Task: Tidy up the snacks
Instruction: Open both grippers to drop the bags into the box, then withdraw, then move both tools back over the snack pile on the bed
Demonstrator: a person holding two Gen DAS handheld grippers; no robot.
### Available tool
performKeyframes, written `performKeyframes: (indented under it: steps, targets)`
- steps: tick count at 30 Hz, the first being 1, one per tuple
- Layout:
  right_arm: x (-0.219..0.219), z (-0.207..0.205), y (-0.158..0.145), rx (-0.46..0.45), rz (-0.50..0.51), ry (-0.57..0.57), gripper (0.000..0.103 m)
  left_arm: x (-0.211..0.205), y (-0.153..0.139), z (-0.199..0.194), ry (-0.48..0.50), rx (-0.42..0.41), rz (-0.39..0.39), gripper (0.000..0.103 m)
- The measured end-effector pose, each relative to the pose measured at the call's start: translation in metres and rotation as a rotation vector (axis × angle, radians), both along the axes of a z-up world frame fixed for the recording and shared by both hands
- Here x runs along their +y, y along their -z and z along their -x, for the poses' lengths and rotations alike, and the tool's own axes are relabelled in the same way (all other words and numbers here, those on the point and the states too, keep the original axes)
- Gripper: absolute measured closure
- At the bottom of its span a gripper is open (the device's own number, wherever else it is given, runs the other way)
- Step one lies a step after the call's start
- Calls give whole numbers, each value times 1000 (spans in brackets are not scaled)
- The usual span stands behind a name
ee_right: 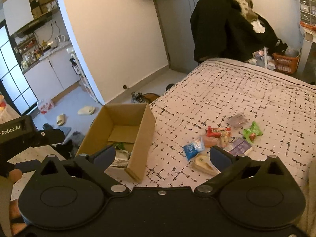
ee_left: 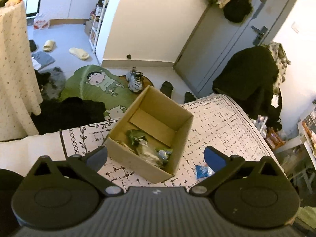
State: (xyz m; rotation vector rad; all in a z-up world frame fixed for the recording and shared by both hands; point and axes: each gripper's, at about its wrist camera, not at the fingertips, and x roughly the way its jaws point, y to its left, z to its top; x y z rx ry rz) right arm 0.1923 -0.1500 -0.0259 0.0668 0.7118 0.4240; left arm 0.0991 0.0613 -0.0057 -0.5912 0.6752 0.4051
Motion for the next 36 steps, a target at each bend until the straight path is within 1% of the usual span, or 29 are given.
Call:
performKeyframes:
  steps: [4,7,10,17,21,25,28,31,36]
  targets:
    - [-12,3,1,-17,34,21,0,-11,-2,-3,51,21,-33,0]
    - [-23,3,2,-15,35,54,0,-20,-2,-4,87,21,-36,0]
    - [-33,4,2,-16,26,91,0,-31,-3,-6,116,22,-73,0]
    - [-49,2,5,4,19,160,0,-48,2,-15,181,34,-98,0]
    - [-60,-2,7,31,-13,210,0,-59,7,-22,214,46,-90,0]
    - [-65,-7,12,48,-8,248,0,-67,13,-29,229,44,-80,0]
    - [-71,-12,16,84,-51,262,0,-73,16,-35,236,42,-80,1]
    - [-74,-14,17,97,-63,285,1,-77,18,-40,261,23,-67,1]
    - [-79,-17,21,121,-93,306,1,-85,25,-51,280,26,-69,3]
